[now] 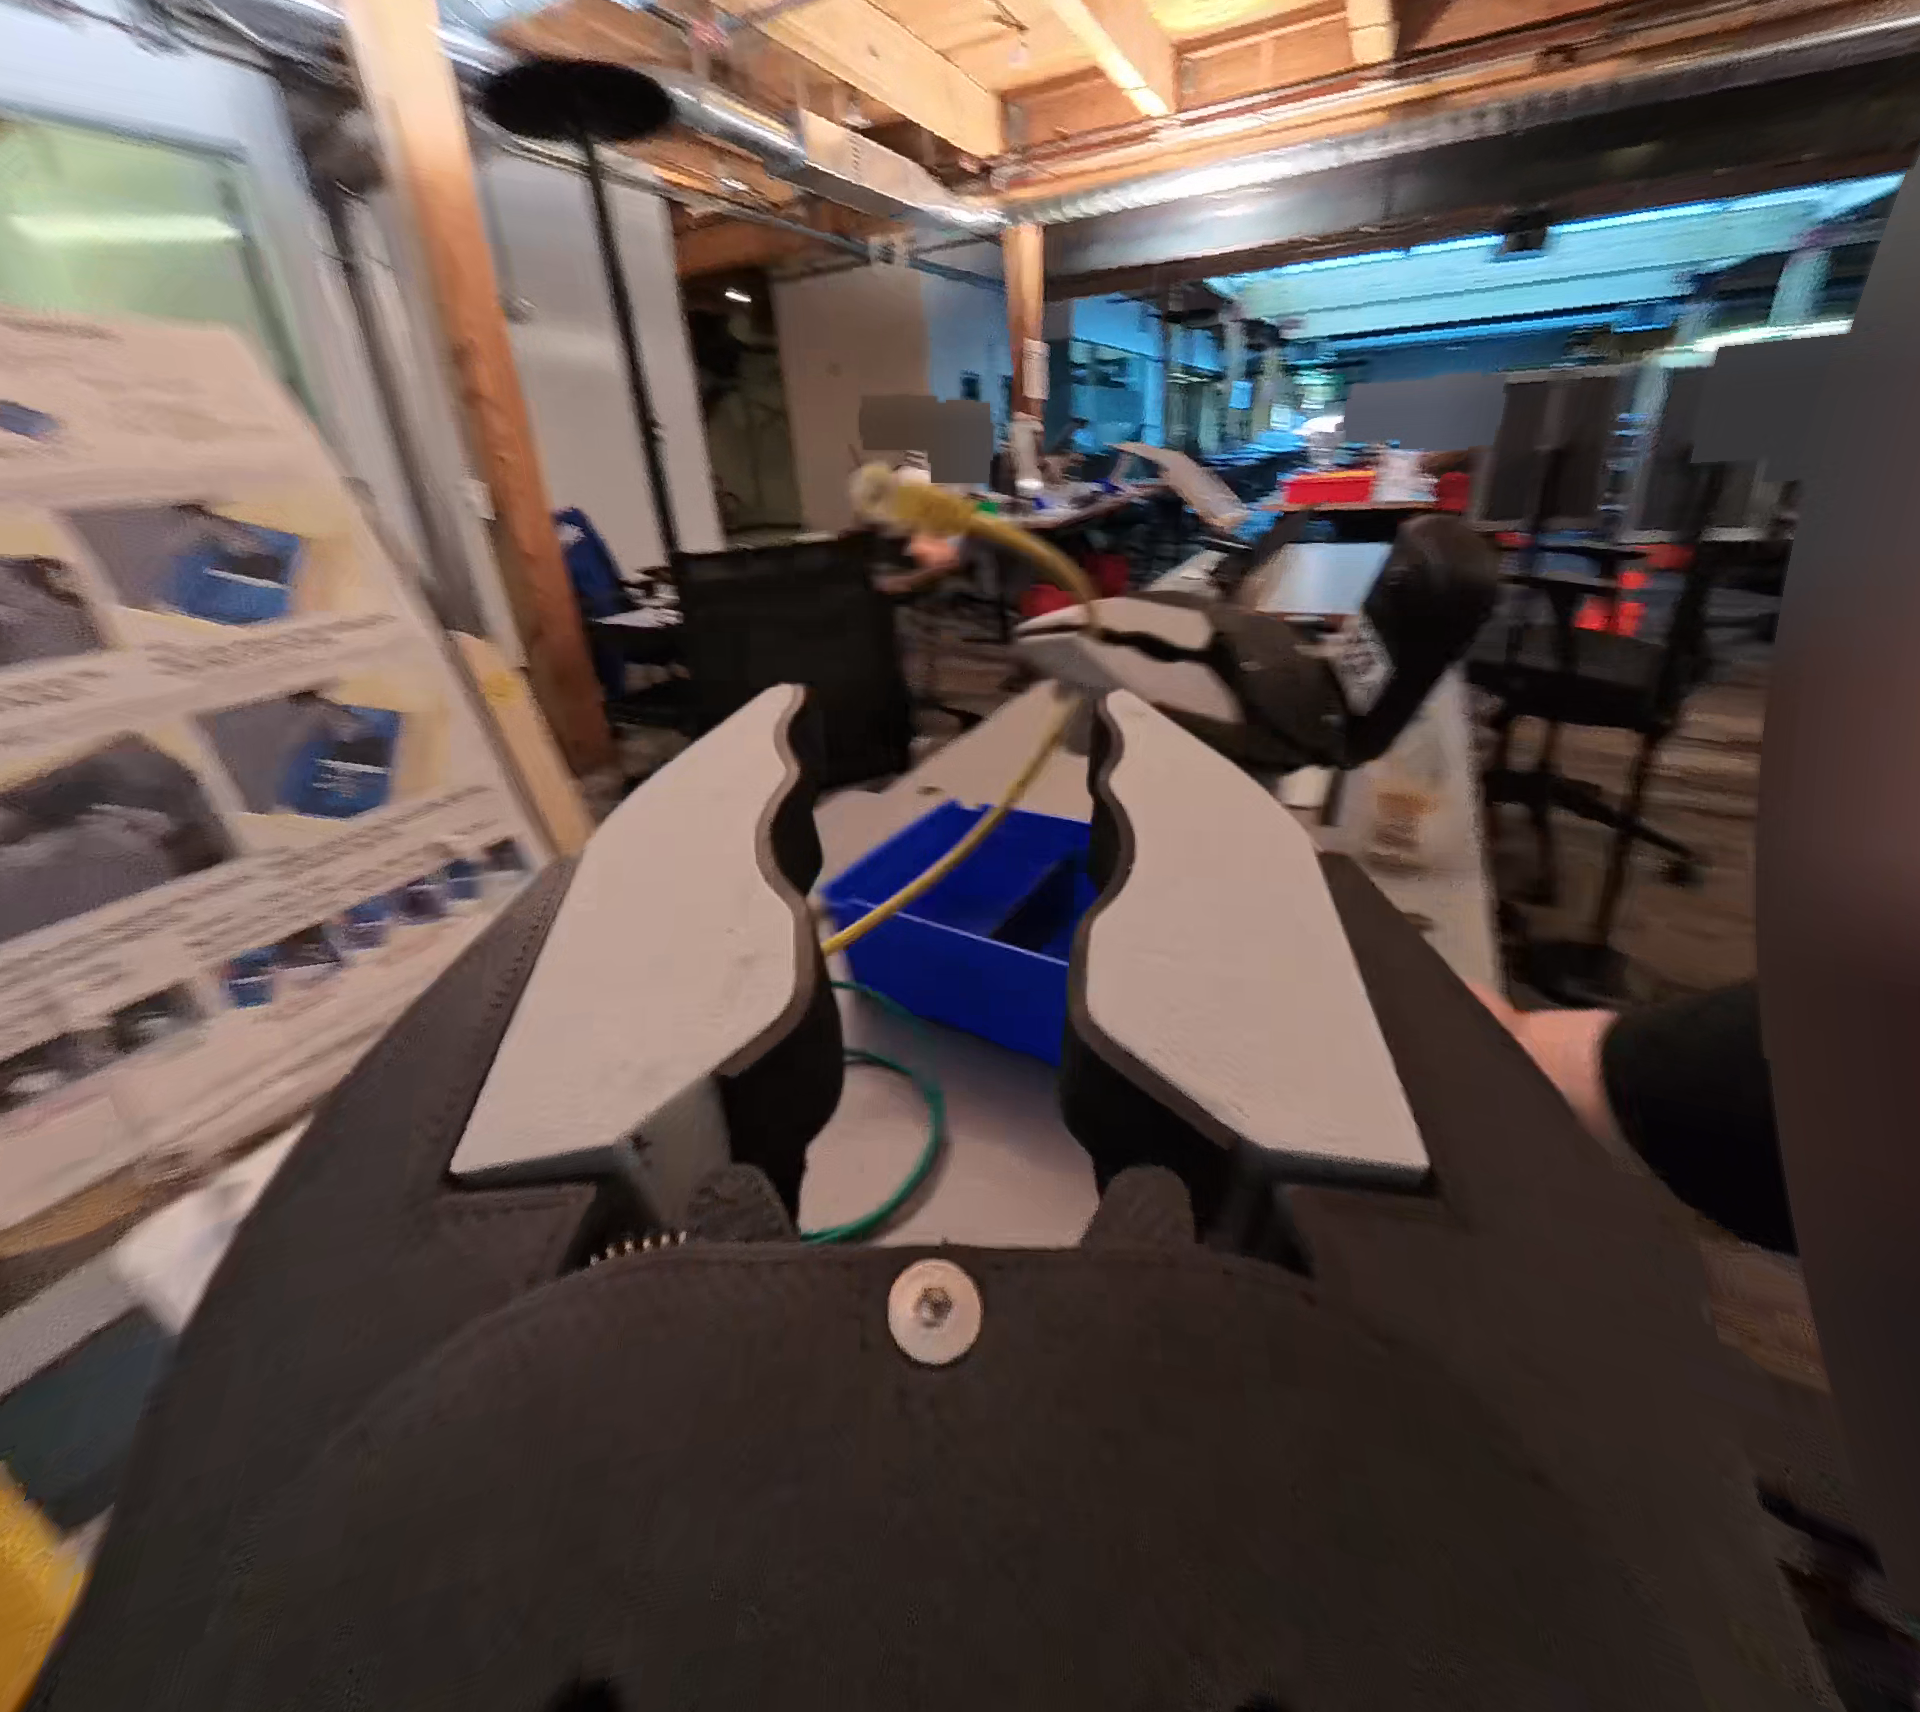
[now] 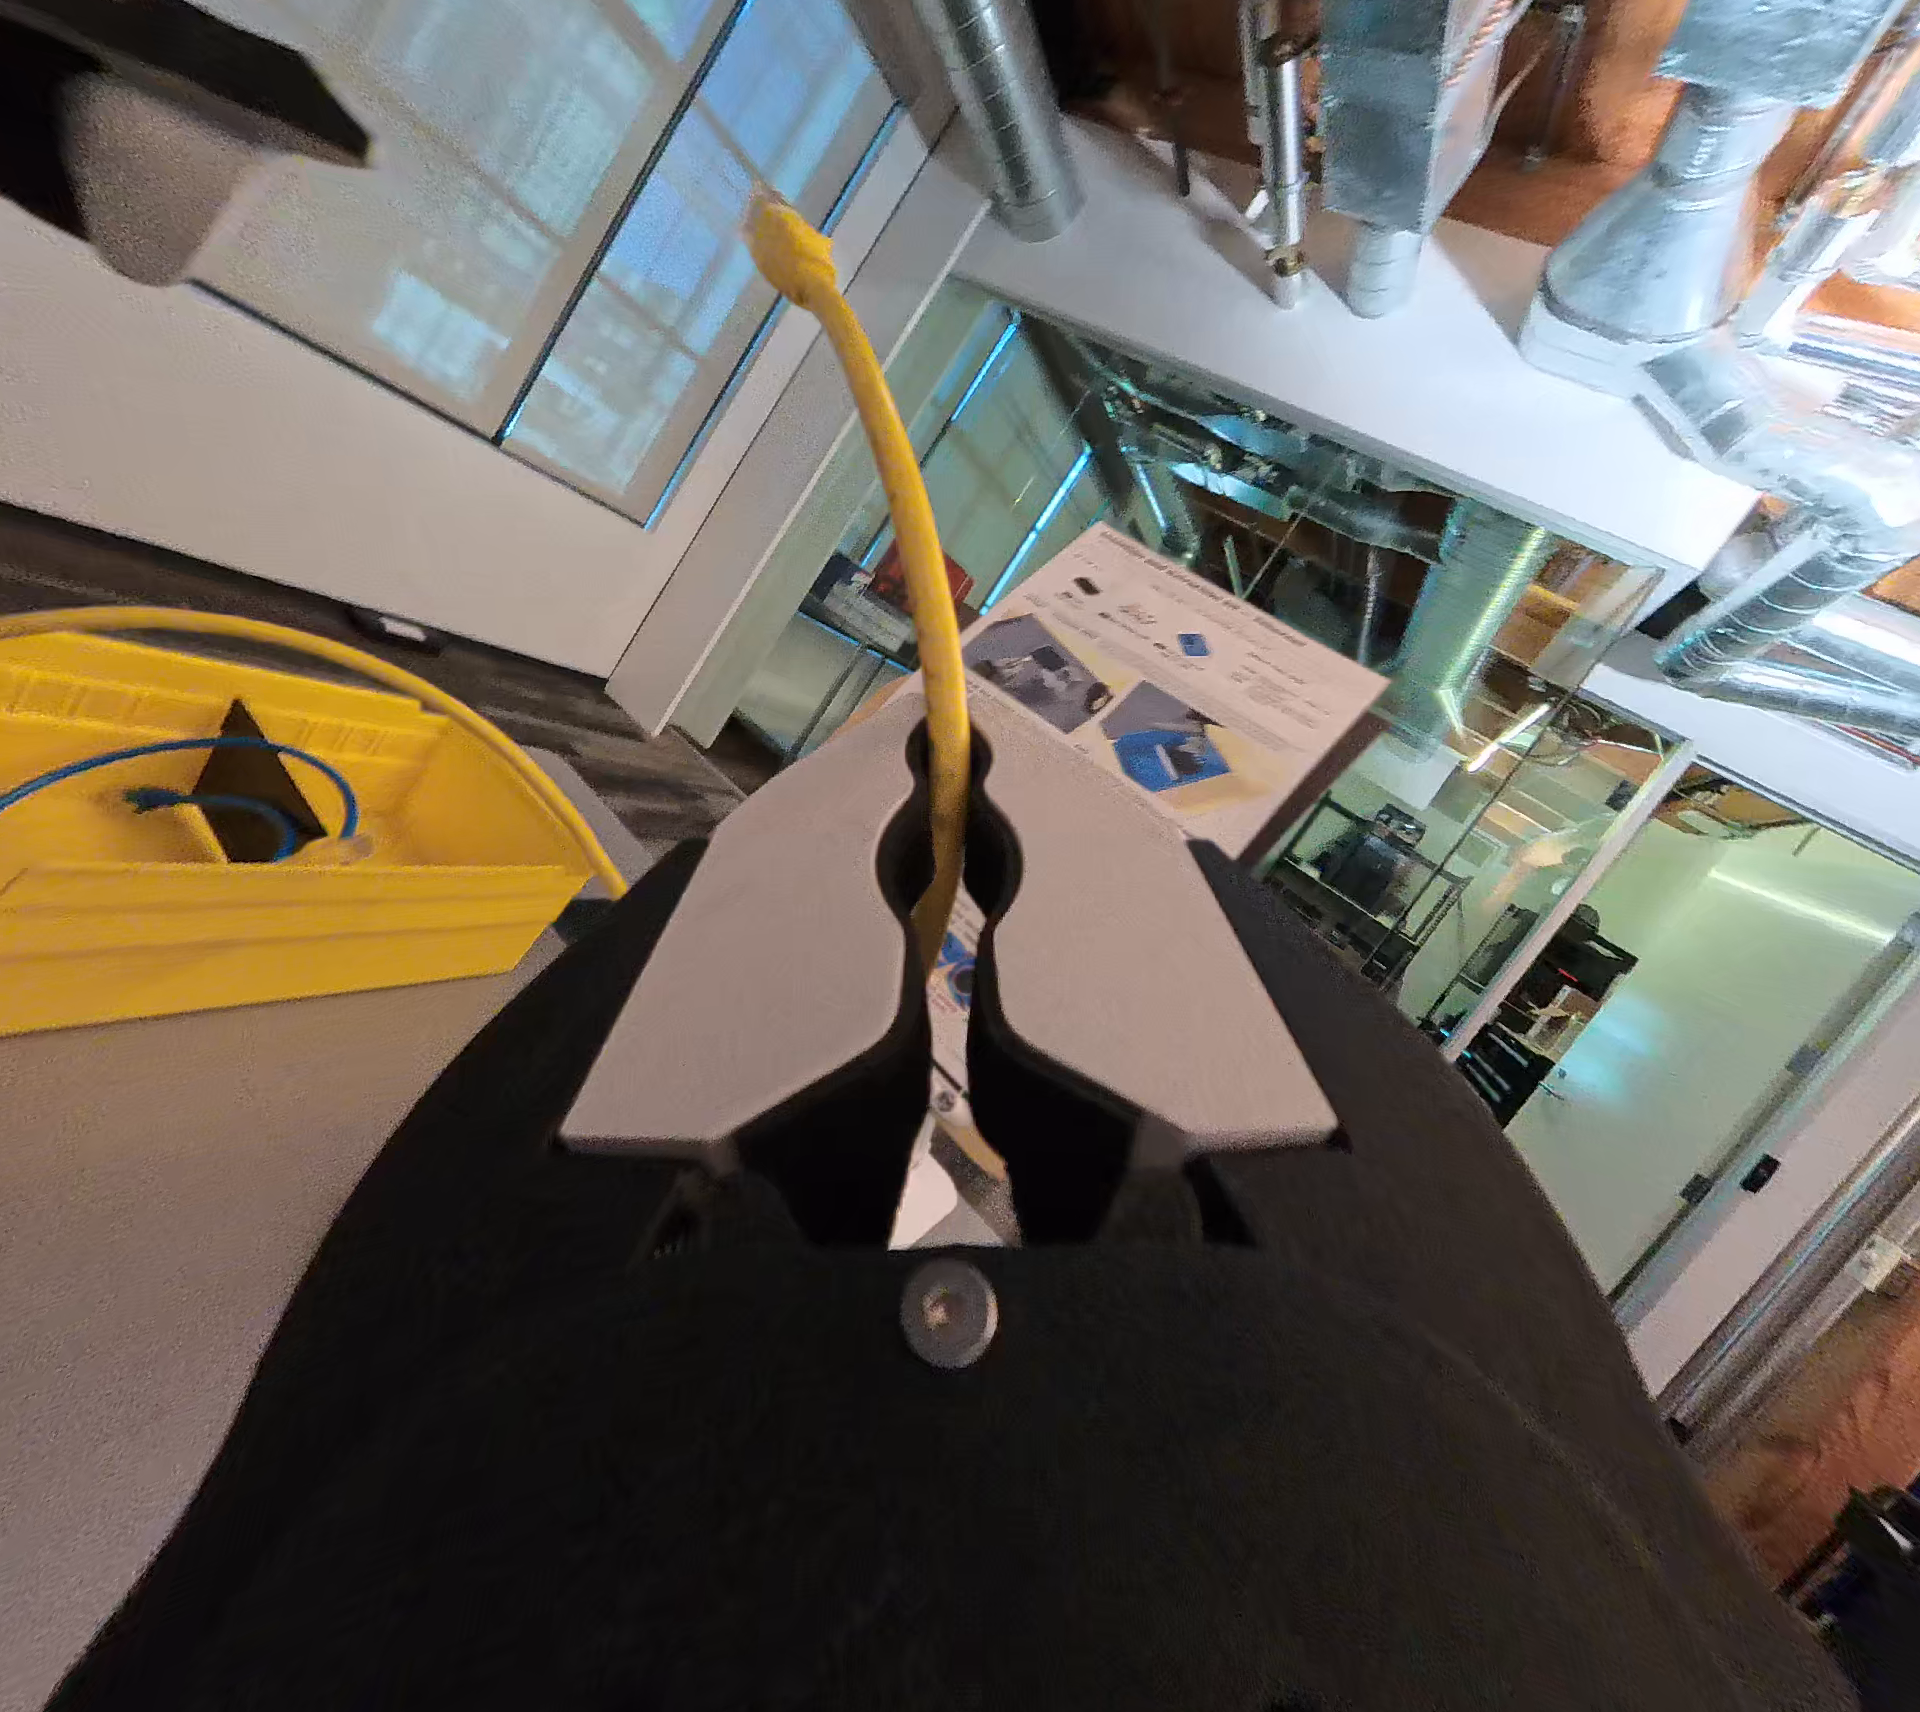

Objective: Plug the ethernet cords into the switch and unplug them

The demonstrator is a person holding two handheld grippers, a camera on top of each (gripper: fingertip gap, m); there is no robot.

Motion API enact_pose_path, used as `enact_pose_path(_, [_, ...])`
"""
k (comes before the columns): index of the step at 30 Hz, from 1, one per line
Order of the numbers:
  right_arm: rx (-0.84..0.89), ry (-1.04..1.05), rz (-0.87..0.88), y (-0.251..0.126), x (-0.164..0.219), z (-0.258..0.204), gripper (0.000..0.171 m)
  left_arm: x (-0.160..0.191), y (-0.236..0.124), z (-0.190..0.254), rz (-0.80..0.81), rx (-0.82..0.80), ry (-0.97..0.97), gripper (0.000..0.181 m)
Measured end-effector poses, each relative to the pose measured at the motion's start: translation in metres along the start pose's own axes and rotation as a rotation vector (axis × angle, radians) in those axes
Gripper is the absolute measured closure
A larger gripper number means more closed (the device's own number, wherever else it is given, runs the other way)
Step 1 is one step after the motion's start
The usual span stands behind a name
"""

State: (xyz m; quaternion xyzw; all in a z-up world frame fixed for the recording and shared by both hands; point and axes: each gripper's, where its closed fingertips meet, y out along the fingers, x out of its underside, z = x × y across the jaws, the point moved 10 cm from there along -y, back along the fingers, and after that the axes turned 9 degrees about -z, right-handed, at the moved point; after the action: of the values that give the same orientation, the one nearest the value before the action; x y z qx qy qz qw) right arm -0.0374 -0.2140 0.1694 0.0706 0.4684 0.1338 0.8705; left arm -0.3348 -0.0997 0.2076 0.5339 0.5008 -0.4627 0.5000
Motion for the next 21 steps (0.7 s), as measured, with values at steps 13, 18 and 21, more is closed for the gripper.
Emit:
enact_pose_path(13, [0.151,0.017,0.000,-0.030,-0.010,0.033,0.170,0.046,0.041,-0.018,-0.579,-0.083,-0.044,0.084])
enact_pose_path(18, [-0.026,-0.071,-0.052,-0.019,-0.005,0.023,0.170,0.047,0.059,-0.023,-0.420,0.025,-0.128,0.095])
enact_pose_path(21, [-0.061,-0.164,-0.082,-0.007,0.003,0.011,0.170,0.047,0.056,-0.038,-0.278,0.118,-0.262,0.098])
